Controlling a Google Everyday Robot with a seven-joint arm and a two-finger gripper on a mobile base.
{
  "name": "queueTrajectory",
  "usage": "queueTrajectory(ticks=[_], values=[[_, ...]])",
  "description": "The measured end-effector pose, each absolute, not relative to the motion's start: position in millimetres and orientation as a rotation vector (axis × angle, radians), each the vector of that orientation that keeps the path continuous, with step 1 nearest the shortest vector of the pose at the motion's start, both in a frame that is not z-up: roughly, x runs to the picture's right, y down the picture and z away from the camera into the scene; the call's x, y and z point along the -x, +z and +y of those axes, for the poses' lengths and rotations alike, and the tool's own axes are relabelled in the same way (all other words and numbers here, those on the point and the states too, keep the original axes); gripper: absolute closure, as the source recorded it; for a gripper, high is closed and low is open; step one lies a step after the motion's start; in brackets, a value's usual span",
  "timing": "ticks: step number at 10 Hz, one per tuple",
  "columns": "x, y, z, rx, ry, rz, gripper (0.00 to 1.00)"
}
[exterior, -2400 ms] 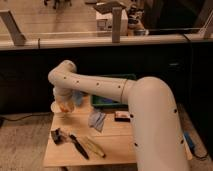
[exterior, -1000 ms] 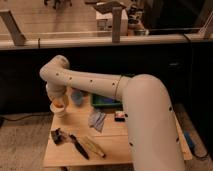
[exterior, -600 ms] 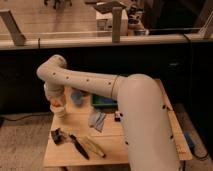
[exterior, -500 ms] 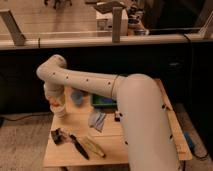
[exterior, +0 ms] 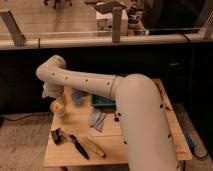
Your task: Place apple in paper cup
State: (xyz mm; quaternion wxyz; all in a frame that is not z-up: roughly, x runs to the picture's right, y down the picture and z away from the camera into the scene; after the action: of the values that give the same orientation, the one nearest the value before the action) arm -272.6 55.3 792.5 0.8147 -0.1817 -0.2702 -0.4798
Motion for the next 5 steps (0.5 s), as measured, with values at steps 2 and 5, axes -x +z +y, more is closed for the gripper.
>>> queueTrajectory(ticks=[2,5], values=[[271.8,790.8,55.4,0.375,-1.025,-0.581,0.20],[269.2,789.4,54.8,0.361,-1.026,-0.583,0.20]])
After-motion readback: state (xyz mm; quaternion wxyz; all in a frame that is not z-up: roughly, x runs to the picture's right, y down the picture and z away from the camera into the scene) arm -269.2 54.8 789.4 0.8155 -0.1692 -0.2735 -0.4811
